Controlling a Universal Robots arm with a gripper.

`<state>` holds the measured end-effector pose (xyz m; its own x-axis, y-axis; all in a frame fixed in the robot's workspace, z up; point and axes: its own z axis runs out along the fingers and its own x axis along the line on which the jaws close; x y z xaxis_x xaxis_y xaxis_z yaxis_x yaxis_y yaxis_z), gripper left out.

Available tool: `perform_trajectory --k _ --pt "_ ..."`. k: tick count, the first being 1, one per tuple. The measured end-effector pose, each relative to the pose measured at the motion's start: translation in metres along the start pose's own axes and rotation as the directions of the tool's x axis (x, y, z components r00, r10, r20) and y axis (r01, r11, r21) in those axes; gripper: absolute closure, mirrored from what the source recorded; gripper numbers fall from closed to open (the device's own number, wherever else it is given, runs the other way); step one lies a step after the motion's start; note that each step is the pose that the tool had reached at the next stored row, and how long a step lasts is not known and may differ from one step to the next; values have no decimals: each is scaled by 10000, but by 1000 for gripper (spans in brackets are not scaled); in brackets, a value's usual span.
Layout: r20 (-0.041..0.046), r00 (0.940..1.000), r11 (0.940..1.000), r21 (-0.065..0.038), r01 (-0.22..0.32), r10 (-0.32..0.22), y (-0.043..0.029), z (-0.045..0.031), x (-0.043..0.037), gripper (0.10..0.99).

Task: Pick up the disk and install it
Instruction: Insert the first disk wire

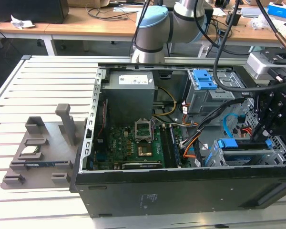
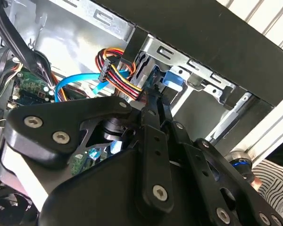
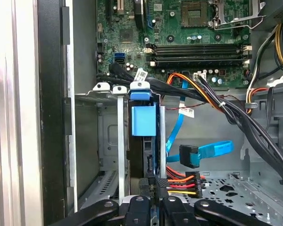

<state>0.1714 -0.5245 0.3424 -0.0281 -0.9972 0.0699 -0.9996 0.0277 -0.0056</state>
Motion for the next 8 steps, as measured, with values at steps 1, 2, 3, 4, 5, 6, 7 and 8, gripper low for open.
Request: perform_trajectory --k 1,2,3,4,5,6,7,8 --pt "-4 9999 9999 -10 -166 166 -1 36 -4 918" --pt "-13 9992 9992 -26 -394 394 -2 66 -5 918" --pt "-17 9992 9992 -28 -395 395 -2 70 -5 918" --pt "-11 9992 9992 -29 -396 396 -1 75 -6 910" --pt "-14 9992 9992 -27 -396 396 -2 74 -6 847" --pt "-20 9992 9992 -26 -396 396 -1 71 -5 847" --pt "-23 9992 9992 -26 -396 396 -2 60 -5 847" --pt "-21 9992 9992 -26 -396 395 -2 44 -6 847"
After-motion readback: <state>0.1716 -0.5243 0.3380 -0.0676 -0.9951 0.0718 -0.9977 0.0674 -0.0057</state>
